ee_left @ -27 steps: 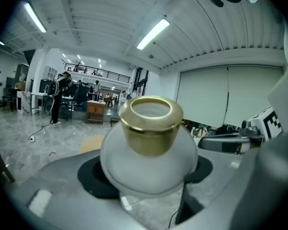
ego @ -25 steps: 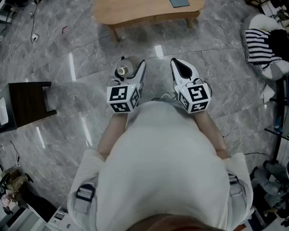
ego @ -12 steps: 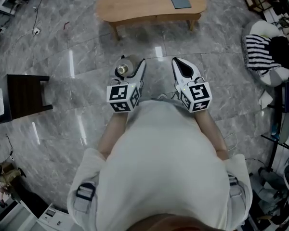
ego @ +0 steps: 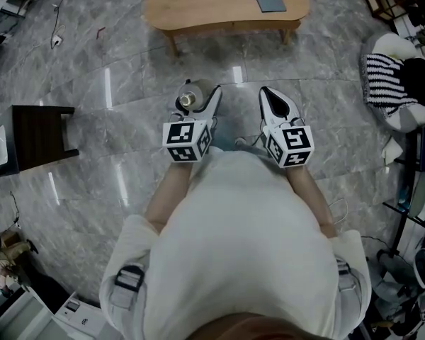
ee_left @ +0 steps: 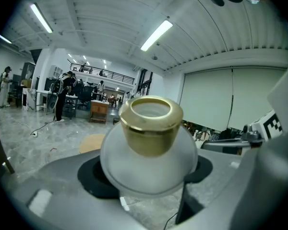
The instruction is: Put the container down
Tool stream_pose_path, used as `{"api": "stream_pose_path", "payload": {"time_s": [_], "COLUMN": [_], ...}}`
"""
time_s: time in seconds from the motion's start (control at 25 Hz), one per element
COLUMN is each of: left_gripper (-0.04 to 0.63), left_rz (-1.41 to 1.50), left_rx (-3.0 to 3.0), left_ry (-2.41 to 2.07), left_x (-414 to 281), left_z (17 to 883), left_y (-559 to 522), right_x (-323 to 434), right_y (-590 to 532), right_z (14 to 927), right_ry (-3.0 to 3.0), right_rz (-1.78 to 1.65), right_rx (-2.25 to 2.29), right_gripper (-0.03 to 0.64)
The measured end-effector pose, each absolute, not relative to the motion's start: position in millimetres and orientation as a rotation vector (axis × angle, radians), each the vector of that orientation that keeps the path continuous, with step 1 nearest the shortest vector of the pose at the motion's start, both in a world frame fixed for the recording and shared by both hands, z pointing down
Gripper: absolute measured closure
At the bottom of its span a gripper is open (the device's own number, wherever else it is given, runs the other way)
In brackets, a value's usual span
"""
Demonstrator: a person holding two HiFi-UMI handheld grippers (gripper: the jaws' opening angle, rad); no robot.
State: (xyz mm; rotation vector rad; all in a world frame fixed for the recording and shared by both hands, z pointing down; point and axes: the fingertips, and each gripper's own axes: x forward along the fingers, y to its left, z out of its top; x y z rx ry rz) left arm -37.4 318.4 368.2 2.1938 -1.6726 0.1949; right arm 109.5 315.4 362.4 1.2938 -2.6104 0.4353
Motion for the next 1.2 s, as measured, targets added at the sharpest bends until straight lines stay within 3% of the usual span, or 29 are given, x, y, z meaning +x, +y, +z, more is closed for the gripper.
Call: {"api": "stream_pose_path", "payload": {"time_s": [1.2], "left_gripper": [0.255], "left_rz": [0.235], "left_rx": [2.189], "left_ry": [-1.603], "left_x": [-92.7], "left_z": [379.5], "left_y": [45.3], "right_x": [47.7], "right_y": [44.1], "right_z": [352.5], "right_ry": [-2.594], "right_rz": [0.436], "right_rx": [1.271], "right_gripper": [0.618]}}
